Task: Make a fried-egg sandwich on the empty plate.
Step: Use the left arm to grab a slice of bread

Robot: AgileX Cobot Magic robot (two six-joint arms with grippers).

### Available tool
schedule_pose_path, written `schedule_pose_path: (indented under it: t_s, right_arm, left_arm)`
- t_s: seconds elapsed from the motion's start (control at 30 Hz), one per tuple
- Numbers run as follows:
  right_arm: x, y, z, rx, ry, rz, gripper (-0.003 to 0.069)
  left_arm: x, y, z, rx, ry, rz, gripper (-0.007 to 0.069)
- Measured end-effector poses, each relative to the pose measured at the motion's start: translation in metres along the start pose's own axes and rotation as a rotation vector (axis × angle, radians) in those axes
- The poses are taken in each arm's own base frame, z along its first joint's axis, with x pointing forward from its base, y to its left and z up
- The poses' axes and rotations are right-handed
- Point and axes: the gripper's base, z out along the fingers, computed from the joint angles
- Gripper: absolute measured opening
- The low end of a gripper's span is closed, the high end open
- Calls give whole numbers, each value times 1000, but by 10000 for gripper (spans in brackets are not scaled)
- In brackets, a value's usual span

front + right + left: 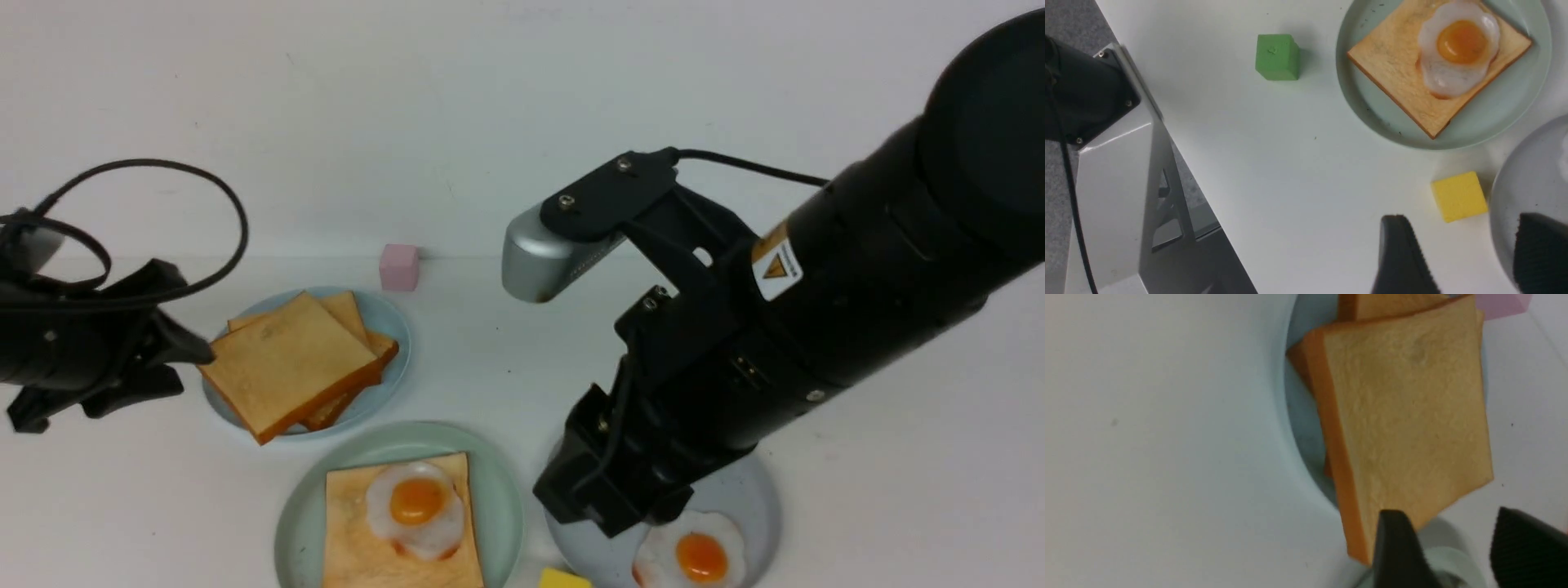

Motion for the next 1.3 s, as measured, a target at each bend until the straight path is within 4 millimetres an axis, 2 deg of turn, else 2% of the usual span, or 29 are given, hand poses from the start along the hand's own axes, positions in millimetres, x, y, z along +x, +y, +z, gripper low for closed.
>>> schedule_pose_path:
  t_s: [0.03, 0.07, 0.17, 0.33, 0.5, 0.73, 0.97, 1.0, 1.07, 1.1, 1.3]
  right_arm:
    - [0, 0, 0, 0, 0, 0, 394]
    - [0, 0, 0, 0, 0, 0, 394]
    - [0, 0, 0, -1, 4, 0, 394]
    - [1, 0, 0, -2, 7, 0, 393]
    - [1, 0, 0, -3, 9, 0, 393]
    - [1, 0, 0, -3, 10, 0, 392]
    - [1, 1, 0, -4, 13, 0, 392]
    - [1, 1, 0, -4, 13, 0, 392]
    - [2, 1, 0, -6, 21, 0, 392]
    - [2, 1, 0, -7, 23, 0, 392]
    - [3, 1, 0, -9, 29, 17, 392]
  left_arm:
    - [-1, 0, 1, 1, -2, 7, 367]
    - [-4, 2, 8, -2, -1, 18, 418]
    - [-9, 5, 17, -8, -3, 37, 488]
    - [-13, 11, 30, -17, -11, 33, 501]
    - [-16, 21, 49, -25, -33, 8, 477]
    - [-16, 28, 67, 12, -42, 44, 398]
    - [-18, 27, 70, 37, -68, 77, 148]
    - [-18, 27, 70, 37, -68, 77, 148]
    - [-20, 24, 64, 39, -87, 86, 68]
    - [-21, 22, 62, 40, -95, 92, 55]
    - [-25, -7, 22, 127, -157, 202, 51]
